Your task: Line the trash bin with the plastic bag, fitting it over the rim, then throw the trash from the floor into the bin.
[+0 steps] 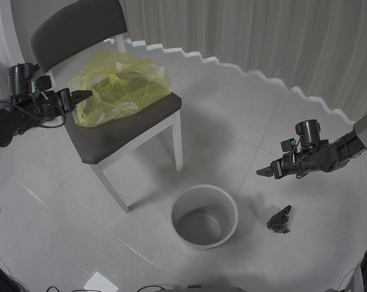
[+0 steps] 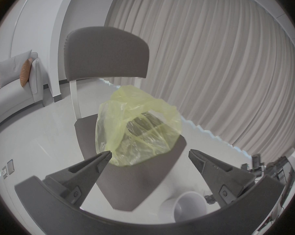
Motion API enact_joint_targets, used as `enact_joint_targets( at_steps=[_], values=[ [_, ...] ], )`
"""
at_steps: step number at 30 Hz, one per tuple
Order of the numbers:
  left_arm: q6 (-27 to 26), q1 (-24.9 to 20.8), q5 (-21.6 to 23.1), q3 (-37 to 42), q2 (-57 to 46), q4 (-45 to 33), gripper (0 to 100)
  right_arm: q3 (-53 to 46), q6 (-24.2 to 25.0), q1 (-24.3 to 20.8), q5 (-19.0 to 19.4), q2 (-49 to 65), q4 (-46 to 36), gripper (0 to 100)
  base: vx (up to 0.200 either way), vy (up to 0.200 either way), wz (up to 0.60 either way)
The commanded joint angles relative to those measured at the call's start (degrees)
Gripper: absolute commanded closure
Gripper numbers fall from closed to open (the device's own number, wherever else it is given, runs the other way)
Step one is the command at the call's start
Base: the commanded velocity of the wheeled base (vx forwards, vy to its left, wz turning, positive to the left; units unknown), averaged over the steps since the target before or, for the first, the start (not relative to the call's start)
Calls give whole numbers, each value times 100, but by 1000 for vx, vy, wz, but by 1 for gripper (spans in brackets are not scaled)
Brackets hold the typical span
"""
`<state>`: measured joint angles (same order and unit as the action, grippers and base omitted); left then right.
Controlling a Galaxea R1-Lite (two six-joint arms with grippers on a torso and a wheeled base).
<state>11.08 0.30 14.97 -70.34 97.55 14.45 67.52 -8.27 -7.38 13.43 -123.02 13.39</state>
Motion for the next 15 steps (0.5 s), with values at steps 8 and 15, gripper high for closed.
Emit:
enact_joint_targets(
  at_steps=[8, 15],
  values=[
    [-256, 312, -460, -2177, 2207, -873, 0, -99, 88, -71, 177, 674, -20, 0, 0, 0, 0],
    [-264, 321, -469, -2476, 2400, -829, 0, -152, 88, -53, 177, 691, -11, 0, 0, 0, 0]
  ],
)
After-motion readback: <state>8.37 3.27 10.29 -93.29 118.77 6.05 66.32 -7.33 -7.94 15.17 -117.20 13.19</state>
